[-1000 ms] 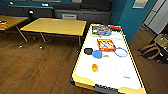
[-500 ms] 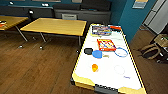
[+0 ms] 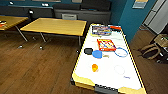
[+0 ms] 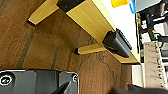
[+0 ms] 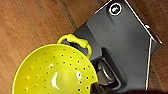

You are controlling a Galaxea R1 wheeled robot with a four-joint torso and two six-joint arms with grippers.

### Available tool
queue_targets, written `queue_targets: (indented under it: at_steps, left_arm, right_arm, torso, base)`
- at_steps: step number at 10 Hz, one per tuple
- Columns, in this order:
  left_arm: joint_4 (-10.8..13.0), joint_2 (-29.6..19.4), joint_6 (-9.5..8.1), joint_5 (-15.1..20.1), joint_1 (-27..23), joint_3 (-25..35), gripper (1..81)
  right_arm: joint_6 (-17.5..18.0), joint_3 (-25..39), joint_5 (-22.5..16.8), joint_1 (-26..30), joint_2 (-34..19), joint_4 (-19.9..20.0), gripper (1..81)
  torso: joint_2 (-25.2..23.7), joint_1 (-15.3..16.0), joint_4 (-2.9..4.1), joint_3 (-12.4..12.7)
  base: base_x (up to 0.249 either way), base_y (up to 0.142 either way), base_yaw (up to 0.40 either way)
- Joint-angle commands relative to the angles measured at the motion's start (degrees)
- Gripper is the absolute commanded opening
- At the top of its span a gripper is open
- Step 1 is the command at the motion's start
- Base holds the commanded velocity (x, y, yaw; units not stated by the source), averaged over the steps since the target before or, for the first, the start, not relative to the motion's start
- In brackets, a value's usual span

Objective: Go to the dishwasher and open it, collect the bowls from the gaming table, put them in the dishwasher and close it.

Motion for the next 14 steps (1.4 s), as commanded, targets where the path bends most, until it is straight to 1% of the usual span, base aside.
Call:
queue_targets:
  at_steps: [1,3,4,5,6,7,8,9,11,13,14]
  left_arm:
    - [-8.6,-3.6,0.04,7.5,-12.1,2.3,81.1]
    - [-13.9,-3.1,0.04,17.3,-21.2,-0.8,81.1]
    - [-15.8,-2.7,-0.04,21.1,-24.7,-2.0,81.1]
    - [-17.7,-2.1,-0.65,24.9,-28.8,-3.0,81.1]
    - [-17.9,-1.7,-2.50,27.9,-32.7,-3.8,81.1]
    - [-17.6,-0.8,-3.74,32.5,-36.0,-5.3,81.1]
    - [-17.0,0.2,-3.74,35.0,-37.7,-6.4,81.1]
    - [-14.5,2.1,-3.74,37.9,-38.9,-6.7,81.1]
    - [-11.2,5.6,-3.74,38.2,-40.3,-6.7,81.1]
    - [-8.5,9.9,-3.74,38.2,-42.9,-7.0,81.1]
    - [-8.4,12.2,-3.91,38.3,-43.8,-7.5,81.1]
  right_arm:
    - [-0.1,0.6,-3.4,2.3,0.1,-1.3,1.0]
    - [-0.1,-0.9,-3.8,2.5,1.5,-1.4,1.0]
    - [-0.2,-1.3,-3.9,2.5,2.1,-1.5,1.0]
    - [-0.2,-1.5,-3.9,2.5,2.6,-1.5,1.0]
    - [-0.2,-1.5,-3.9,2.7,2.7,-1.6,1.0]
    - [-0.2,-1.5,-3.9,2.8,2.7,-1.6,1.0]
    - [-0.2,-1.5,-3.9,2.9,2.7,-1.6,1.0]
    - [-0.2,-1.6,-3.9,2.9,2.7,-1.6,1.0]
    - [-0.2,-1.7,-3.9,3.0,2.6,-1.6,1.0]
    - [-0.1,-2.0,-3.9,3.8,2.3,-1.5,1.0]
    - [0.0,-1.7,-3.9,4.3,0.0,-1.0,1.0]
  torso:
    - [0.0,0.0,0.00,0.0]
    - [0.0,0.0,0.00,0.0]
    - [0.0,0.0,0.00,0.0]
    - [0.0,0.0,0.00,0.0]
    - [0.0,0.0,0.00,0.0]
    - [0.0,0.0,0.00,0.0]
    - [0.0,0.0,0.00,0.0]
    - [0.0,0.0,0.00,0.0]
    - [0.0,0.0,0.00,0.0]
    - [0.0,0.0,0.00,0.0]
    - [0.0,0.0,0.00,0.0]
  base:
    - [0.000,0.000,0.000]
    - [0.000,0.000,0.000]
    - [0.000,0.000,0.000]
    - [0.000,0.000,0.000]
    - [0.000,0.000,0.000]
    - [0.000,0.000,0.000]
    - [0.000,0.000,0.000]
    - [0.000,0.000,0.000]
    - [0.000,0.000,0.000]
    - [0.000,0.000,0.000]
    - [0.000,0.000,0.000]
